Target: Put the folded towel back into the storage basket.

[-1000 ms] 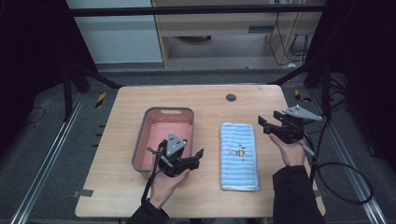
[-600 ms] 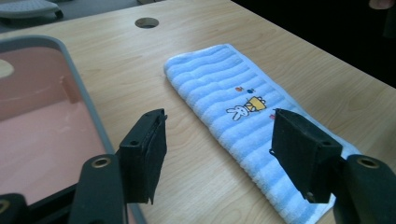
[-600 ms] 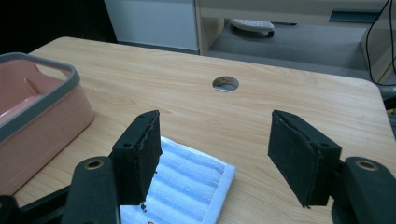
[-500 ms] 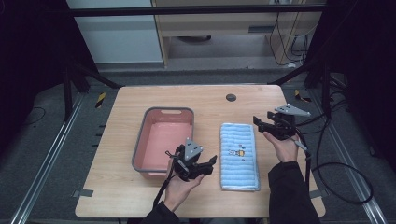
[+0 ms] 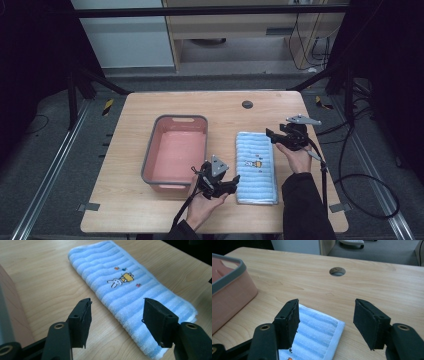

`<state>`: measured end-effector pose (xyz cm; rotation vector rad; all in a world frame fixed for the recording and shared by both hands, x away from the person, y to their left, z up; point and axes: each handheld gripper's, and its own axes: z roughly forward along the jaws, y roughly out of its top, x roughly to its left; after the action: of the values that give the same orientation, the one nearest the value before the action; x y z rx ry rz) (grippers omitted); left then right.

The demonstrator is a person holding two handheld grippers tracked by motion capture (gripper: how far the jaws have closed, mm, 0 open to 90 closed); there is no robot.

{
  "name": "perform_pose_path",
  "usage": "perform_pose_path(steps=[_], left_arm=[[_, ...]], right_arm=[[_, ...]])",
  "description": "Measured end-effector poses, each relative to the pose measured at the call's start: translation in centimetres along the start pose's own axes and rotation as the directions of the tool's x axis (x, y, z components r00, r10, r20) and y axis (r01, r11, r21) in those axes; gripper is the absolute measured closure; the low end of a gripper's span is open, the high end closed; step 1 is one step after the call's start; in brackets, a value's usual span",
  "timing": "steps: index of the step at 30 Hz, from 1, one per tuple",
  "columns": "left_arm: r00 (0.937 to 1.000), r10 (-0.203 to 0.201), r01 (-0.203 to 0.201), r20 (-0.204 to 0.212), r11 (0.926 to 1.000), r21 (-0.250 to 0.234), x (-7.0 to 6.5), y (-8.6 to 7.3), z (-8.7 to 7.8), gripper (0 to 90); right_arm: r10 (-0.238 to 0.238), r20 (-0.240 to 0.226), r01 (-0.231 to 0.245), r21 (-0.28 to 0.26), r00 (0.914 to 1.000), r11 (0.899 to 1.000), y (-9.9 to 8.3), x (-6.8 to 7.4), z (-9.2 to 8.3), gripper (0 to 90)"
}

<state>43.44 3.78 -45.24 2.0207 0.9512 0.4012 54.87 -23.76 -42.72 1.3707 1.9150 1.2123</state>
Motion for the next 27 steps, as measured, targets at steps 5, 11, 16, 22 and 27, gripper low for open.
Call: perform_pose_path(steps=[5,11,16,22,27], left_arm=[[1.0,0.0,0.0,0.006,0.9995,0.031,-0.4,-0.7,1.2,40.0],[0.9998,0.001,-0.002,0.022,0.9985,0.055,-0.9,-1.2,2.2,40.8],[0.9998,0.005,-0.006,0.02,0.9975,0.07,-1.1,-1.5,2.8,41.6],[0.9997,-0.001,-0.001,0.024,0.9966,0.082,-1.2,-1.9,3.5,43.8],[0.9998,-0.001,-0.001,0.02,0.9965,0.084,-1.3,-2.2,3.9,46.8]], right_arm=[[0.015,0.005,-0.015,0.034,0.9999,0.999,-0.9,-0.4,0.9,38.5],[0.01,0.004,-0.01,0.069,0.9999,0.998,-1.9,-0.6,1.9,39.5],[0.016,0.016,-0.017,0.093,0.9998,0.995,-2.7,-0.9,2.8,41.0],[0.025,0.018,-0.028,0.131,0.9995,0.991,-3.9,-1.1,3.8,41.9],[0.033,0.013,-0.035,0.158,0.9994,0.987,-4.5,-1.2,4.3,44.1]])
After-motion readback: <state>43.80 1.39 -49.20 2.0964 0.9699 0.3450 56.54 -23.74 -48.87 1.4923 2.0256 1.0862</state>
